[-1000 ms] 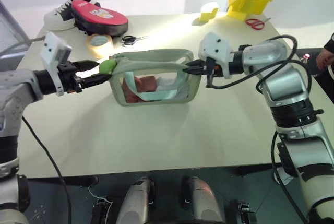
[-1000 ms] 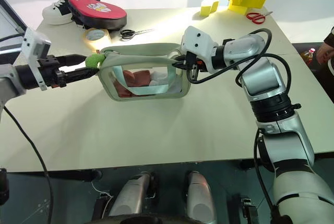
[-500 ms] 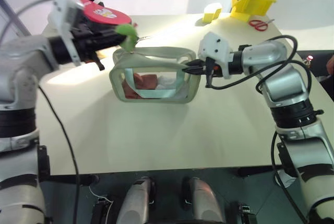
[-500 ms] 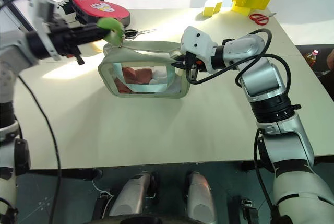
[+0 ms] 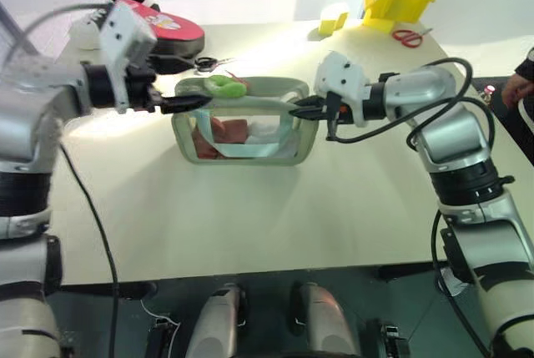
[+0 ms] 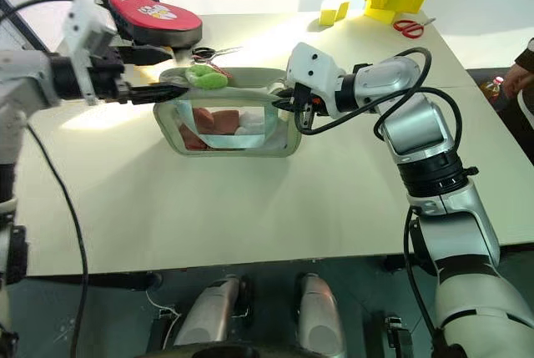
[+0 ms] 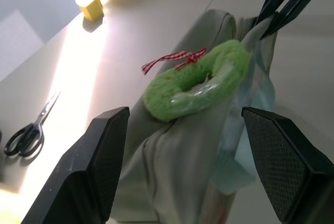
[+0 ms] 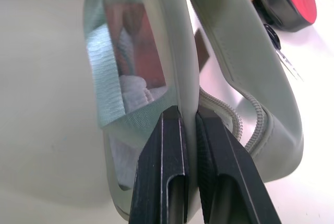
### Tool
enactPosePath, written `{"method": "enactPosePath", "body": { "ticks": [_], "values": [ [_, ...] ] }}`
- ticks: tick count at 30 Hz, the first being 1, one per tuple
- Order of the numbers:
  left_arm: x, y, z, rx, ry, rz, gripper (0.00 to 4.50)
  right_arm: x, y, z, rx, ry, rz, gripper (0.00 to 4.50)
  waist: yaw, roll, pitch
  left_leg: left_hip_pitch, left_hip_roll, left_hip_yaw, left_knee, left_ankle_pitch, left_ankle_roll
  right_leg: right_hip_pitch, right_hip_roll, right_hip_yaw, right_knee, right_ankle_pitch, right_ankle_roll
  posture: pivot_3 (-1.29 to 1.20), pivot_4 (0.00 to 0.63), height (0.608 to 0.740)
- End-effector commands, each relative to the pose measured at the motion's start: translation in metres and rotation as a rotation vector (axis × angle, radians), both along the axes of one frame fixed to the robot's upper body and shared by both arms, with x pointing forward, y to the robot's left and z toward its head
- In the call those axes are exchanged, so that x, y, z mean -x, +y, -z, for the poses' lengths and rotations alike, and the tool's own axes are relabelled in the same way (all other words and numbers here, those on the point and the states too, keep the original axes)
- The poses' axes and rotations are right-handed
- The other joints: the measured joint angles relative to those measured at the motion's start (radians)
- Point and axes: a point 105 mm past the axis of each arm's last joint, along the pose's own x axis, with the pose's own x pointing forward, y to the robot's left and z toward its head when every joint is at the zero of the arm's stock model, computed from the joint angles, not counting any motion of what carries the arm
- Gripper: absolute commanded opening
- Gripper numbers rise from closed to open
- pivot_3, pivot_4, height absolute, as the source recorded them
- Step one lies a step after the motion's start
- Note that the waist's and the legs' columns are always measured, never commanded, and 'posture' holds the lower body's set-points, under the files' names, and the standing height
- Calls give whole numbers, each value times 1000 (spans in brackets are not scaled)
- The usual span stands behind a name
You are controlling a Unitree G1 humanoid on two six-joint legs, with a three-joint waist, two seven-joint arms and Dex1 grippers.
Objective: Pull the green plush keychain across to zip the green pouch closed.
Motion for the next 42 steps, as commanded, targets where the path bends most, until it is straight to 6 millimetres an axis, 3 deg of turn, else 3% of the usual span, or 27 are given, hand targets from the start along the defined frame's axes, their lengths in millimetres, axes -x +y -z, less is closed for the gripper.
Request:
{"method": "enactPosePath", "body": {
  "ticks": [1,6,7,9,14,15,17,20,23,25,28,30,35,40,42],
  "values": [
    [1,20,11,-81,-10,-42,3786,4,1,-14,-14,-51,-9,0,1,0,0,0,0,0,0,0,0,0,0,0,0,0,0,0,150,740],
    [-17,15,31,-66,-17,-67,3786,4,3,-14,-13,-47,-16,0,15,0,0,0,0,0,2,0,-1,1,-1,0,0,-1,-3,0,150,740],
    [-19,13,34,-69,-18,-63,3549,4,4,-14,-13,-48,-17,0,17,0,0,-1,0,0,2,0,-1,1,-2,0,-1,-2,-3,0,150,740],
    [-20,12,38,-76,-20,-56,2922,4,5,-15,-14,-48,-18,0,19,0,0,-1,0,0,2,0,-1,1,-3,0,-1,-1,-3,0,150,740],
    [-20,12,38,-52,-20,-55,362,5,6,-15,-20,-48,-17,0,19,0,0,-1,0,0,1,0,0,0,-2,0,0,0,0,0,150,740],
    [-20,13,38,-55,-20,-57,30,5,6,-16,-22,-48,-15,0,19,0,0,-1,0,0,1,0,0,0,-2,0,0,0,0,0,150,740],
    [-22,16,38,-69,-27,-73,30,5,9,-19,-42,-43,-19,0,19,0,0,-1,0,0,1,0,0,0,-2,0,0,0,0,0,150,740],
    [-25,16,35,-69,-42,-87,0,8,9,-32,-72,-3,-49,1113,19,0,0,-1,0,0,2,0,0,0,-1,0,0,0,0,0,150,740],
    [-25,15,35,-72,-44,-82,0,5,3,-52,-50,-34,-67,2543,18,0,0,-1,0,0,2,0,0,0,-1,0,1,0,0,0,150,740],
    [-24,14,36,-74,-44,-79,0,10,4,-60,-41,-20,-115,2543,19,0,0,-1,0,0,1,0,0,0,-1,0,0,0,0,0,150,740],
    [-23,14,35,-72,-46,-75,0,15,34,-79,-147,-21,-190,2543,16,0,0,-1,0,0,1,0,1,0,-1,0,0,0,0,0,150,740],
    [-23,13,34,-70,-48,-72,0,15,54,-76,-172,-22,-217,2543,7,0,0,-1,0,0,1,0,1,0,-1,0,1,0,0,0,150,740],
    [-24,8,33,-66,-52,-60,0,-9,92,-53,-175,-71,-162,2543,4,0,0,-1,0,0,2,0,0,0,0,-1,2,0,0,0,150,740],
    [-22,6,31,-62,-56,-53,0,-25,99,-48,-156,-112,-118,2543,4,0,0,-1,-1,0,2,0,0,0,0,0,2,0,0,0,150,740],
    [-22,6,31,-59,-56,-54,0,-27,98,-49,-156,-114,-116,2027,3,0,0,-1,-1,0,2,0,0,0,0,0,2,0,0,0,150,740]
  ]
}}
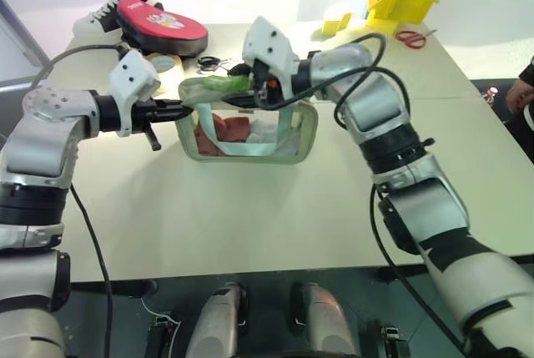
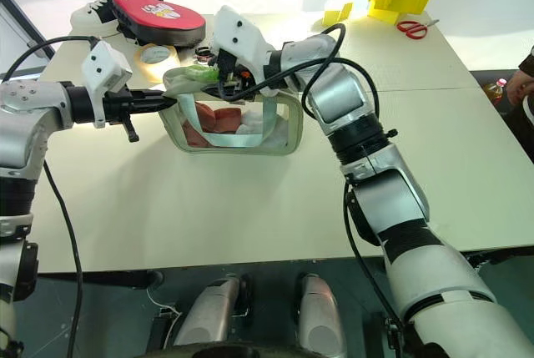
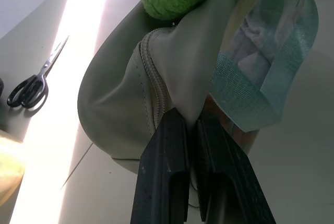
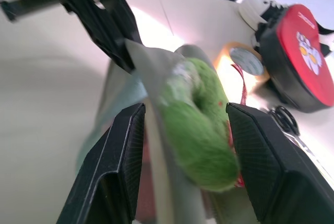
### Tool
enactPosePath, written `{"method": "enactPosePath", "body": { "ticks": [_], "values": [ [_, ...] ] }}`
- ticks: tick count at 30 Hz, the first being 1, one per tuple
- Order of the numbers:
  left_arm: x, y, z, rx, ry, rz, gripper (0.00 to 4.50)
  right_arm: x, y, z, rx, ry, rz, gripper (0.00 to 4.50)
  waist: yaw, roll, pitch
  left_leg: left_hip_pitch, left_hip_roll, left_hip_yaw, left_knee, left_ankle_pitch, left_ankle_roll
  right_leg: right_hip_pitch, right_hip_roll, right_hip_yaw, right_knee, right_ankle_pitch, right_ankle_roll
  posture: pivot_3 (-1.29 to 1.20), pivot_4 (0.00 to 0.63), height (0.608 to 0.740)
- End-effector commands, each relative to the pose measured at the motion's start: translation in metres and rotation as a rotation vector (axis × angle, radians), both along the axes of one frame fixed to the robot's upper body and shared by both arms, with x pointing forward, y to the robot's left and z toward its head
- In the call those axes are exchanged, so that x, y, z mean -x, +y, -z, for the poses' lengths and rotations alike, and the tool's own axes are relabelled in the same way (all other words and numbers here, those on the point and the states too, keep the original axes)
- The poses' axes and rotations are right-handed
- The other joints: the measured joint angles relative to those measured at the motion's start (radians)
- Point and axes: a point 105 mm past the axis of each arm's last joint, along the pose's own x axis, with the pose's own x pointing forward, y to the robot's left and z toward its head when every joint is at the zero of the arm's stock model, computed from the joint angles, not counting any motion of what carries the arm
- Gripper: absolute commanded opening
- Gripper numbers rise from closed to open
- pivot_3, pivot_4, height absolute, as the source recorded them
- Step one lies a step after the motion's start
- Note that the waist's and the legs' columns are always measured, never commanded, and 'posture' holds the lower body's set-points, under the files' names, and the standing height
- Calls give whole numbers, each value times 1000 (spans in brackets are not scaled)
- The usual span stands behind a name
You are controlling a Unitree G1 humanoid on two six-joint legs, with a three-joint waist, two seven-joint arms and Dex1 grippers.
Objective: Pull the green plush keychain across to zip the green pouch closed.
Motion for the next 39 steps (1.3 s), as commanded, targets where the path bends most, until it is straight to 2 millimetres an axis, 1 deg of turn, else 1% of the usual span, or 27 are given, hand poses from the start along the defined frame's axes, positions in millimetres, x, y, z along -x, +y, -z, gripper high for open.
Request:
{"method": "enactPosePath", "body": {
  "ticks": [1,4,5,8,10,13,16,18,20,23,26,32,35,37,38,39],
  "values": [
    [4,-3,-21,4,-71,10,0,1,1,-23,-23,-81,-11,1683,-3,0,0,0,0,0,0,0,0,0,0,0,0,0,0,0,150,740],
    [4,-2,-19,9,-66,3,0,5,-1,-31,-48,-74,-29,246,-5,0,0,0,0,0,0,0,0,0,1,0,0,0,0,0,150,740],
    [4,-1,-18,9,-64,2,0,7,-1,-34,-62,-64,-38,109,-5,0,0,0,1,0,0,0,0,0,1,0,0,0,0,0,150,740],
    [3,-2,-16,12,-61,0,0,10,-8,-45,-95,-45,-30,109,-3,0,0,0,1,0,0,0,0,0,1,0,0,0,0,0,150,740],
    [3,-3,-16,15,-60,2,0,8,-22,-51,-109,-40,12,109,-2,0,0,0,1,0,0,0,0,0,1,0,0,0,0,0,150,740],
    [3,-3,-15,16,-57,4,0,3,-56,-58,-113,-47,121,109,0,0,0,0,0,0,0,0,0,0,1,0,0,0,0,0,150,740],
    [4,-1,-14,14,-54,1,0,3,-90,-60,-97,-52,219,109,5,0,0,-1,0,-1,0,0,0,0,0,0,0,0,0,0,150,740],
    [3,0,-14,14,-52,0,0,5,-104,-59,-99,-39,263,109,1,0,0,0,0,0,0,0,0,0,0,0,-1,0,0,0,150,740],
    [2,0,-13,14,-49,0,0,5,-113,-56,-106,-26,297,109,-5,0,0,1,1,0,-1,0,0,0,0,0,-1,0,0,0,150,740],
    [-1,-2,-12,15,-49,6,0,5,-119,-51,-110,-14,330,109,-9,1,0,2,2,1,-1,0,0,-1,1,1,0,0,0,0,150,740],
    [-3,-4,-13,13,-51,15,0,4,-133,-44,-91,-13,388,109,-3,1,0,1,2,1,-1,0,-1,-1,1,1,1,0,0,0,150,740],
    [-1,-3,-13,7,-46,19,0,3,-186,-16,89,-94,581,109,16,0,0,0,0,2,0,-2,3,0,-3,0,-1,0,0,0,150,740],
    [2,-1,-11,5,-37,16,0,3,-205,-1,157,-115,647,109,15,0,0,0,0,3,0,-2,3,0,-3,0,-2,0,0,0,150,740],
    [2,-1,-9,3,-34,14,0,2,-214,10,188,-120,682,109,14,0,0,0,0,3,0,-2,3,0,-3,0,-2,0,0,0,150,740],
    [3,0,-9,2,-33,13,0,2,-216,16,190,-113,691,109,15,0,0,0,1,3,0,-2,3,0,-3,0,-1,0,0,0,150,740],
    [3,0,-9,2,-32,13,0,2,-212,30,177,-75,686,109,15,0,0,0,1,3,0,-2,3,0,-3,0,-1,0,0,0,150,740]
  ]
}}
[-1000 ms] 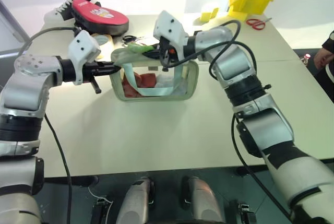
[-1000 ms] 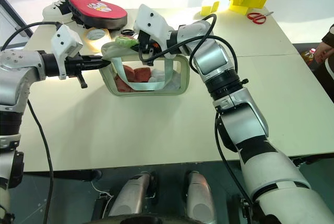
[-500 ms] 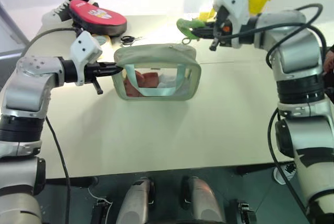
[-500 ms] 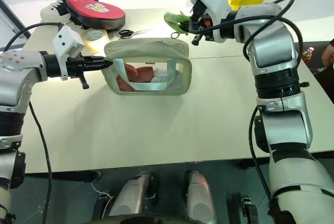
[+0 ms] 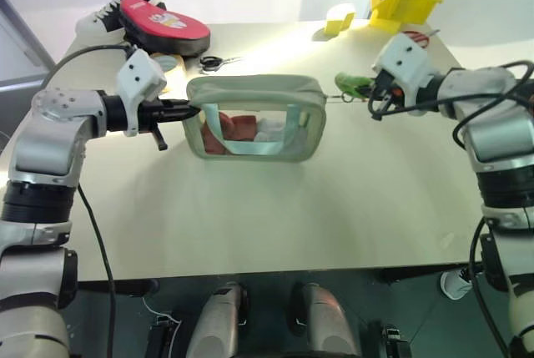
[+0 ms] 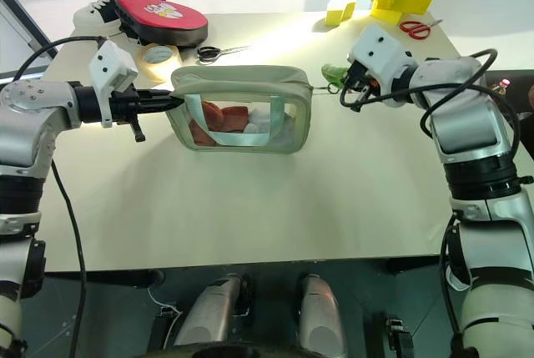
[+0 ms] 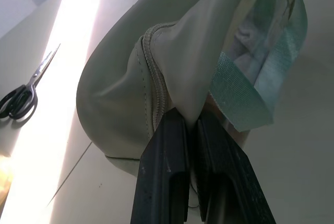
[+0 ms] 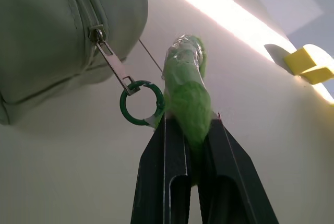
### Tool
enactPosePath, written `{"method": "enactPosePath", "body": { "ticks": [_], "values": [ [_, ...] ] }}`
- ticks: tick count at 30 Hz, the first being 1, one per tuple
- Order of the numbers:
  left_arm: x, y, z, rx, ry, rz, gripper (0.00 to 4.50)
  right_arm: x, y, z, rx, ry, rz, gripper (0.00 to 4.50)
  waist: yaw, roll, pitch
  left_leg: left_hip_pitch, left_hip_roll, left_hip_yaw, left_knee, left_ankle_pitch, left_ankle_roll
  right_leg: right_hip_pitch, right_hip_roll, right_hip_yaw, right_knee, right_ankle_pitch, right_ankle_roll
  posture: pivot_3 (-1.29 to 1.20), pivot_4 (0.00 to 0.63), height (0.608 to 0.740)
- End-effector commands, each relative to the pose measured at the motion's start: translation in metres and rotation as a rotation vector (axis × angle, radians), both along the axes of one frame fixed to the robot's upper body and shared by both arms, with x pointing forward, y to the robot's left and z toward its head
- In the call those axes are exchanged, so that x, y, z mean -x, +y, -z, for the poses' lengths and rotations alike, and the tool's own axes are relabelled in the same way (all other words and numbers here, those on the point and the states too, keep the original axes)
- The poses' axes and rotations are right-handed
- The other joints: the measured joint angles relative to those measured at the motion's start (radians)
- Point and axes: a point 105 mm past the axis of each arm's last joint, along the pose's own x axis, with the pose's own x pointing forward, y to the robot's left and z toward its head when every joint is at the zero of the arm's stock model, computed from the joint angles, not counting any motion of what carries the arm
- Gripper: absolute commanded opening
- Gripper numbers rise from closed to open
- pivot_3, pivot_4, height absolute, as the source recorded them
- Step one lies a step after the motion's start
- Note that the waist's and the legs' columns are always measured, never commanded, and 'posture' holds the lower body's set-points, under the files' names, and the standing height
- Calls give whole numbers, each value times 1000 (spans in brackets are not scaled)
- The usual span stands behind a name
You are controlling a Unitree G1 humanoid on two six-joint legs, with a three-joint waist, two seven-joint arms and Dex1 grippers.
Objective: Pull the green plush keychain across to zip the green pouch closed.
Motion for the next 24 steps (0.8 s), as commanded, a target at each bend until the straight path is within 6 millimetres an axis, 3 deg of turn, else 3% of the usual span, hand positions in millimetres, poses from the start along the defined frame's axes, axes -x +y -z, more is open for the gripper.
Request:
{"method": "enactPosePath", "body": {
  "ticks": [1,5,8,13,15,16,18,21,24],
  "values": [
    [2,9,-11,-16,-33,-28,0,1,-3,22,-15,12,49,109,1,0,0,0,0,0,0,0,0,0,0,0,0,0,0,0,150,740],
    [2,8,-11,-15,-31,-28,0,2,31,74,-170,144,20,109,-1,-2,-1,1,1,0,0,0,0,1,0,0,0,0,0,0,150,740],
    [2,6,-12,-16,-31,-24,0,2,52,99,-238,210,14,109,-3,-2,-1,1,1,0,1,0,0,1,1,0,1,0,0,0,150,740],
    [3,7,-13,-18,-32,-26,0,-3,56,102,-284,213,30,109,-3,-2,-1,1,1,-1,1,0,0,2,2,0,1,0,0,0,150,740],
    [3,7,-13,-19,-34,-28,0,-5,53,88,-312,195,24,109,-3,-2,-1,2,1,-1,1,0,0,2,2,0,1,0,0,0,150,740],
    [3,7,-13,-19,-35,-29,0,-6,50,78,-323,184,18,757,-3,-2,-1,1,1,-1,1,0,0,2,2,0,1,0,0,0,150,740],
    [3,7,-14,-15,-35,-31,0,-6,46,67,-329,174,8,1473,-3,-2,-1,1,1,-1,1,0,0,2,2,0,1,0,0,0,150,740],
    [1,11,-19,9,-48,-50,1139,-3,22,26,-278,118,-27,3049,-1,0,0,1,0,-1,1,0,0,1,2,0,1,0,0,0,150,740],
    [4,20,-24,14,-43,-59,2731,6,5,-5,-213,94,-80,4500,3,0,0,0,0,-1,1,0,0,0,1,0,0,0,0,0,150,740]
  ]
}}
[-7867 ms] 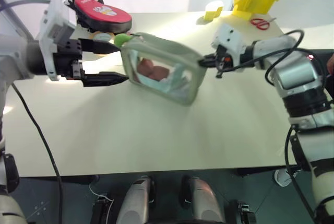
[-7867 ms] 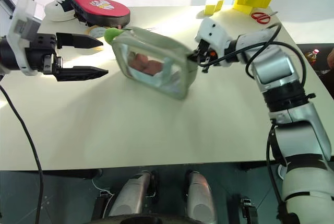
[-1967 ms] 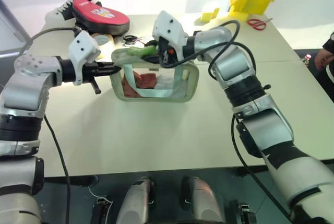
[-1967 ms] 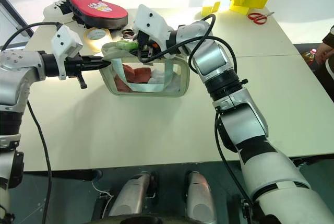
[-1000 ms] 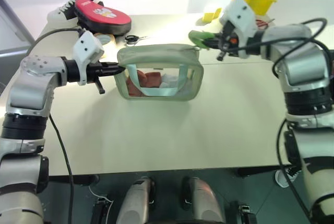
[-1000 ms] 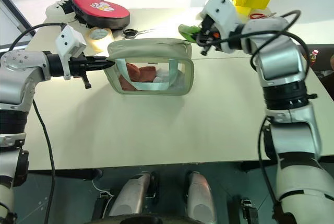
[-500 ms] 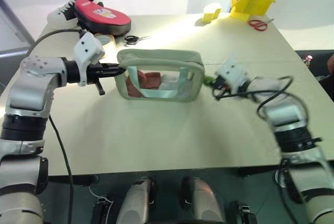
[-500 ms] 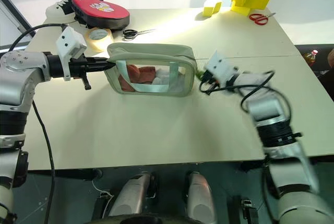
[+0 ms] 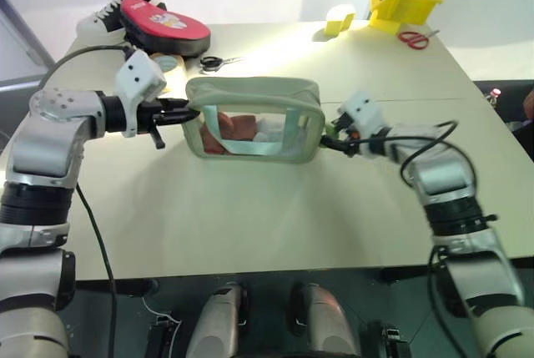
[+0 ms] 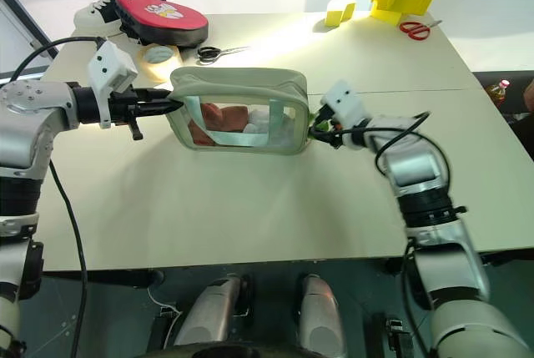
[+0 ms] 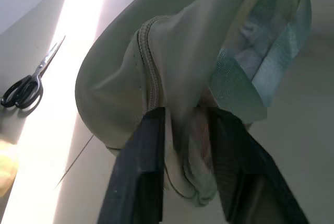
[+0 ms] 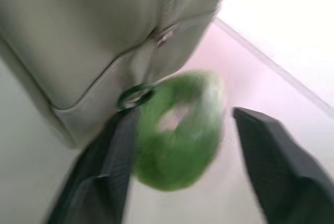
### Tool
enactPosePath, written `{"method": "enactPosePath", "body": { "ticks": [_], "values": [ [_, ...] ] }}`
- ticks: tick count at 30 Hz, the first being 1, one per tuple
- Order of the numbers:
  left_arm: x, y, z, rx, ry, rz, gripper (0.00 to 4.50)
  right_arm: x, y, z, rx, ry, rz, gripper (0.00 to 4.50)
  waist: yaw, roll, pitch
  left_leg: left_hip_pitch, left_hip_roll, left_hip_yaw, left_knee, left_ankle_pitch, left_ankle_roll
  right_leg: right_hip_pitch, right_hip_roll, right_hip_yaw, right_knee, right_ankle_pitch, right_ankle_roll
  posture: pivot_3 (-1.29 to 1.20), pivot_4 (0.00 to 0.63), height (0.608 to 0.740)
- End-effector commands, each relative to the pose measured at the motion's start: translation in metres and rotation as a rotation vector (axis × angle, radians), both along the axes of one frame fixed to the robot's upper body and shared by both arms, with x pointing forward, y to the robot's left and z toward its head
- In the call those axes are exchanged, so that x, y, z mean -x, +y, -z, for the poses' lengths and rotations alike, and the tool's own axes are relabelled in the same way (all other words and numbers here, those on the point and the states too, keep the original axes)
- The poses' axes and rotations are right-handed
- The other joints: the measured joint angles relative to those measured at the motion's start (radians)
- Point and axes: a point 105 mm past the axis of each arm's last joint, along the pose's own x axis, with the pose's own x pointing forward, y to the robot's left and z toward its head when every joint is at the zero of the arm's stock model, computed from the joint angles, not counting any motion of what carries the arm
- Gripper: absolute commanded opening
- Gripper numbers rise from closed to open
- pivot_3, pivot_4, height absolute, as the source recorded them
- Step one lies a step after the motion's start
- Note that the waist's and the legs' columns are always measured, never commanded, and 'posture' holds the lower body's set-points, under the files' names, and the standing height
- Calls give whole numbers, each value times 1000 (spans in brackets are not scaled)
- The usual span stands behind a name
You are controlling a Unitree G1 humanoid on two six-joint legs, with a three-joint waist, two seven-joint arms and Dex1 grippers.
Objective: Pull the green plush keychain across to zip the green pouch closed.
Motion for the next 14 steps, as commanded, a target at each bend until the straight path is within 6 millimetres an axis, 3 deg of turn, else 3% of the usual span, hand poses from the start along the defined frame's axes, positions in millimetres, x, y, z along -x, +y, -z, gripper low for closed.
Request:
{"method": "enactPosePath", "body": {
  "ticks": [1,3,4,8,14],
  "values": [
    [4,14,-24,18,-56,-25,3195,11,-12,-50,23,-92,-79,4500,1,0,0,0,0,0,0,0,0,0,0,0,0,0,0,0,150,740],
    [6,22,-32,37,-56,-36,4346,23,-7,-69,1,-73,-165,4500,0,0,0,0,1,0,-1,0,0,0,0,0,-1,0,0,0,150,740],
    [8,26,-37,50,-54,-39,4459,32,-1,-77,-18,-59,-223,4500,-2,0,0,0,1,0,-1,0,0,0,0,0,-1,0,0,0,150,740],
    [15,40,-61,112,-31,-74,4459,64,24,-102,-90,-19,-407,4500,-5,0,0,0,2,0,-1,0,0,-1,-1,0,-1,0,0,0,150,740],
    [24,48,-70,125,-29,-64,4459,71,41,-109,-128,-29,-435,4500,-1,0,0,0,1,0,-1,-2,-3,-1,-3,0,-2,-2,-3,0,150,740]
  ]
}}
